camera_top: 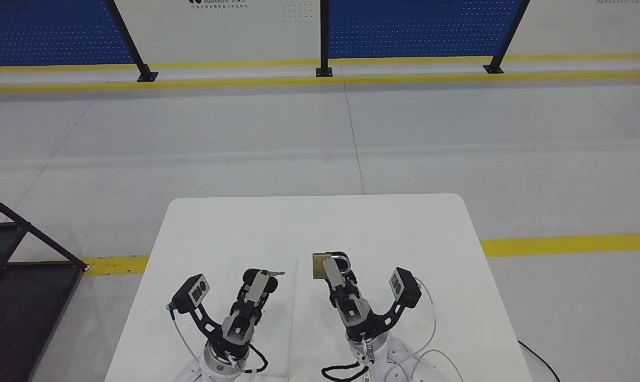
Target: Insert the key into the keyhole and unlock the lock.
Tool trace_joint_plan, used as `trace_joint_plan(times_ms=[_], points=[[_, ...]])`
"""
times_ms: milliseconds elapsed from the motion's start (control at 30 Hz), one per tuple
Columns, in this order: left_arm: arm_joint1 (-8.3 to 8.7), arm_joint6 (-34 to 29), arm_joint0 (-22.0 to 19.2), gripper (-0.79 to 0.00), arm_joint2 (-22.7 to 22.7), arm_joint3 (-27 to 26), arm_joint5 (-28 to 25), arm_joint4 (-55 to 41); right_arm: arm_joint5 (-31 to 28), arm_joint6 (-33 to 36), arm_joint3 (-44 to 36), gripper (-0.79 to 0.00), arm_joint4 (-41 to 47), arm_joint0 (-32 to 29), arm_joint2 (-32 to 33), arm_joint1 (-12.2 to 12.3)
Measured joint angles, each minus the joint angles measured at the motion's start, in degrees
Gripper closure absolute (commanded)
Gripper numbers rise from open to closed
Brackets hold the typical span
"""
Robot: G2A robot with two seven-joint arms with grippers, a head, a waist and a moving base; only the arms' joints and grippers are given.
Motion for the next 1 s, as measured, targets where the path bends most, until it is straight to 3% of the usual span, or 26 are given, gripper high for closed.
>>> trace_joint_plan(times_ms=[400,1000], points=[[-0.88,5.34,-2.93,0.0,3.69,3.33,0.0,6.47,0.01,0.01,-0.01,0.0,0.01,0.0,0.0,0.0],[-2.61,8.36,-5.55,0.0,5.74,5.95,0.88,7.86,0.01,0.01,-0.01,0.0,0.01,0.0,0.0,0.0]])
